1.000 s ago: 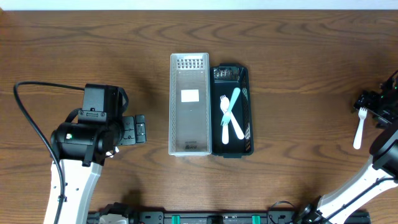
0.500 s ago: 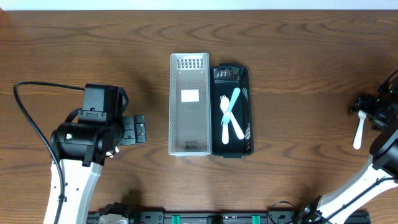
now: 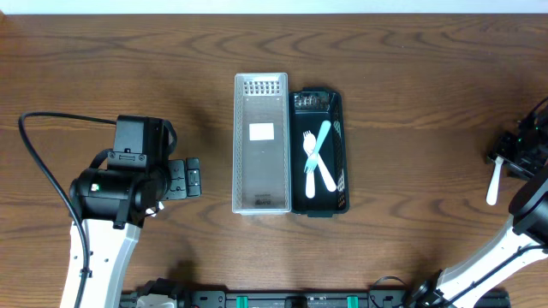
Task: Pack container
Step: 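Move the right gripper to the last white fork and grasp it, then carry the white fork into the black basket and release it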
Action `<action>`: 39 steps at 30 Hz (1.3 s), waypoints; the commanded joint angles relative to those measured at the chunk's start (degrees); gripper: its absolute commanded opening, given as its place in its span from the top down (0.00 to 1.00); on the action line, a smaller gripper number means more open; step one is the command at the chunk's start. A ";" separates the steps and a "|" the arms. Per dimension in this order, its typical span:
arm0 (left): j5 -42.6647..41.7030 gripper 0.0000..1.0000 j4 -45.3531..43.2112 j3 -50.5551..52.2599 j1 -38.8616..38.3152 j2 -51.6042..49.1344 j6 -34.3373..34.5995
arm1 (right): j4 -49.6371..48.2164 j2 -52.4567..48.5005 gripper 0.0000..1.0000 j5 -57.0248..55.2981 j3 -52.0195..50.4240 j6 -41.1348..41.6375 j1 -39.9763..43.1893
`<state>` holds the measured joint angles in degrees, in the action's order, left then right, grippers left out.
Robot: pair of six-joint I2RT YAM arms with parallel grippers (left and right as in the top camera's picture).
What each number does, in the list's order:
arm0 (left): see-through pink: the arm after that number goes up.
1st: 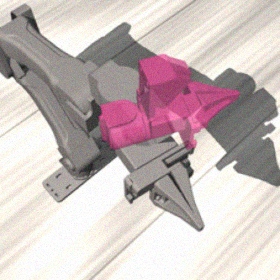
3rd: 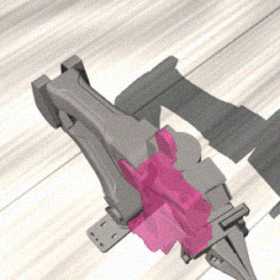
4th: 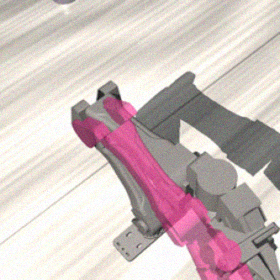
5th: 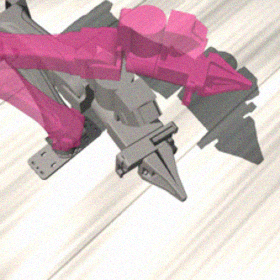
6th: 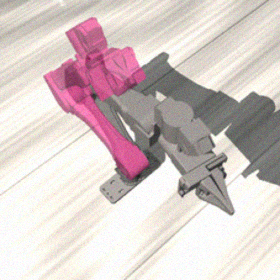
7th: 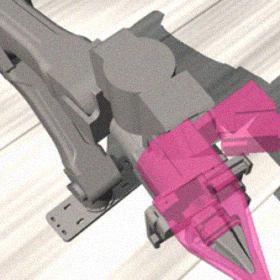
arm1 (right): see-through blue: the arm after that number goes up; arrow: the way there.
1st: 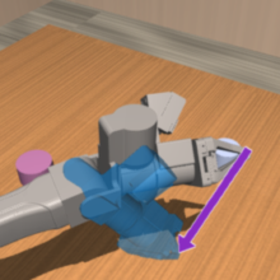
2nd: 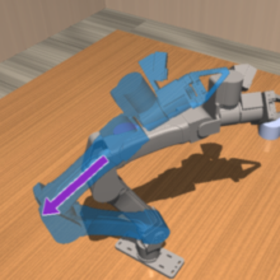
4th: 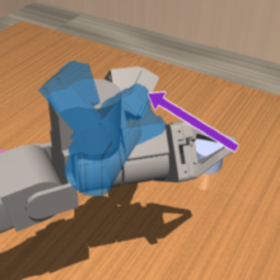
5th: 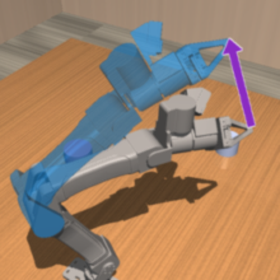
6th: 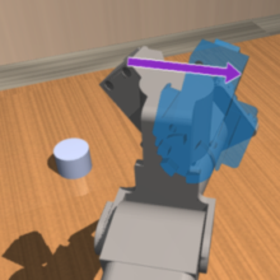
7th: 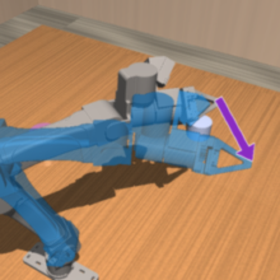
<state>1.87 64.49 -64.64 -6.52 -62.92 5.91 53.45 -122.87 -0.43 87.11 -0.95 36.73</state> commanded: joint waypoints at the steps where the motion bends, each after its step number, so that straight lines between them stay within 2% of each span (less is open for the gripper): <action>1: 0.13 0.02 0.22 -1.22 0.24 0.00 -0.70 | -0.13 -1.36 0.53 2.43 -1.77 0.07 0.33; 6: 0.11 0.02 0.22 -1.22 0.24 0.00 -0.70 | -0.11 -1.36 0.70 2.45 -1.77 0.09 0.33; 11: 0.11 0.02 0.22 -1.22 0.24 0.00 -0.70 | -0.11 -1.36 0.83 2.45 -1.77 0.35 0.33; 18: 0.13 0.02 0.22 -1.22 0.24 0.00 -0.70 | -0.09 -1.36 0.89 2.45 -1.77 1.33 0.33; 22: 0.13 0.02 0.22 -1.22 0.24 0.00 -0.70 | 0.09 -1.31 0.99 4.09 -1.73 1.40 0.31; 26: 0.13 0.02 0.22 -1.22 0.24 0.00 -0.72 | 1.86 -0.61 0.99 7.30 -0.96 5.70 -0.39; 31: 0.11 0.02 0.22 -1.22 0.24 0.00 -0.70 | 6.64 3.17 0.99 11.91 2.97 6.29 -5.07; 35: 0.13 0.02 0.20 -1.22 0.24 0.00 -0.70 | 9.11 10.05 0.99 11.82 6.58 6.27 -13.49; 39: 0.13 0.02 0.22 -1.22 0.24 0.00 -0.70 | 8.96 18.23 0.99 11.19 9.29 6.64 -25.73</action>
<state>1.87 64.51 -64.64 -6.52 -62.92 5.91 62.24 -112.92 9.21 93.08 4.43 18.79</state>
